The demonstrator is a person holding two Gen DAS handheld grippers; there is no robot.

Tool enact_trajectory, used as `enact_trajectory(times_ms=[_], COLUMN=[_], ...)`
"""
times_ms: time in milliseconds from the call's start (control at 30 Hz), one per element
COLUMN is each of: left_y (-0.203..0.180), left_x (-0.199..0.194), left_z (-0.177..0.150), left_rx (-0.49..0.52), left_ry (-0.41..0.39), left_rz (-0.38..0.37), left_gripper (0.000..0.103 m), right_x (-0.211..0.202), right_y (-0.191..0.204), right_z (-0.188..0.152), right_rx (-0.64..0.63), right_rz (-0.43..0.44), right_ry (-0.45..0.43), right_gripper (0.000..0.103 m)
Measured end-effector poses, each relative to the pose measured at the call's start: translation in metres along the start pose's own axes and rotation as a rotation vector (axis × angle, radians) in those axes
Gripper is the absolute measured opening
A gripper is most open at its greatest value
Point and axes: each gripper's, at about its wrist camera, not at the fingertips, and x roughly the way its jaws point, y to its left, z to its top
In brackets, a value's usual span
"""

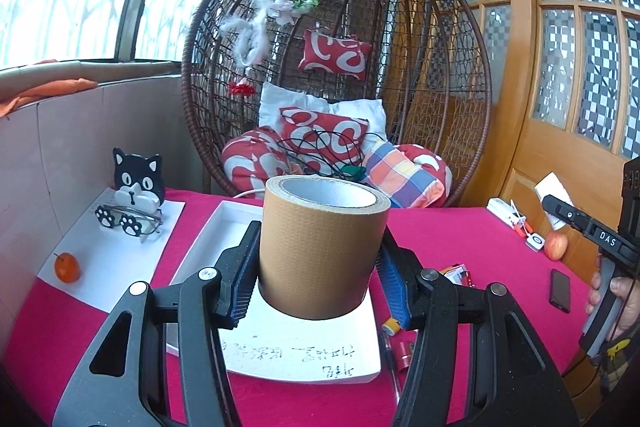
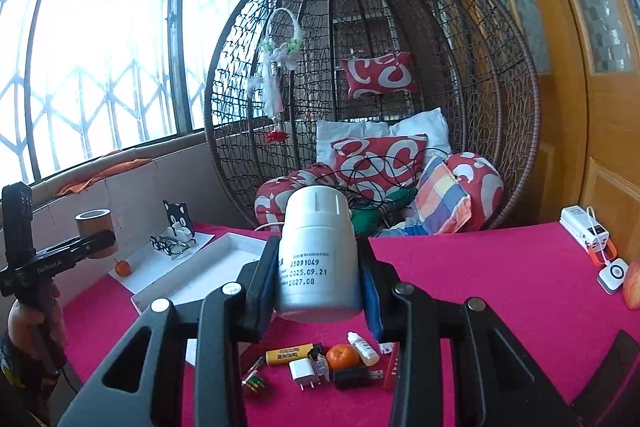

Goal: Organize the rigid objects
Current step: 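Carry the tape roll with the left gripper while the right gripper carries the pill bottle to the white tray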

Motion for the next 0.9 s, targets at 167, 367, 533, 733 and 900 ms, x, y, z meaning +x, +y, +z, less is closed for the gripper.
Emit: enact_trajectory(times_ms=[167, 367, 533, 733, 900], left_y=[0.011, 0.027, 0.040, 0.056, 0.066], left_x=[-0.001, -0.002, -0.003, 0.014, 0.041], left_z=[-0.002, -0.002, -0.005, -0.011, -0.017], left_rx=[-0.024, -0.044, -0.057, -0.073, -0.083], left_ry=[0.000, -0.001, 0.001, 0.045, 0.102], left_rz=[0.009, 0.023, 0.045, 0.057, 0.056], left_gripper=[0.054, 0.054, 0.054, 0.054, 0.054], right_x=[0.012, 0.032, 0.053, 0.082, 0.118], right_y=[0.012, 0.027, 0.044, 0.063, 0.086], right_z=[0.003, 0.005, 0.002, -0.004, -0.011], right_rx=[-0.021, -0.040, -0.064, -0.076, -0.088], right_rz=[0.026, 0.054, 0.089, 0.143, 0.192], right_ry=[0.020, 0.051, 0.089, 0.162, 0.238], right_gripper=[0.036, 0.036, 0.036, 0.036, 0.036])
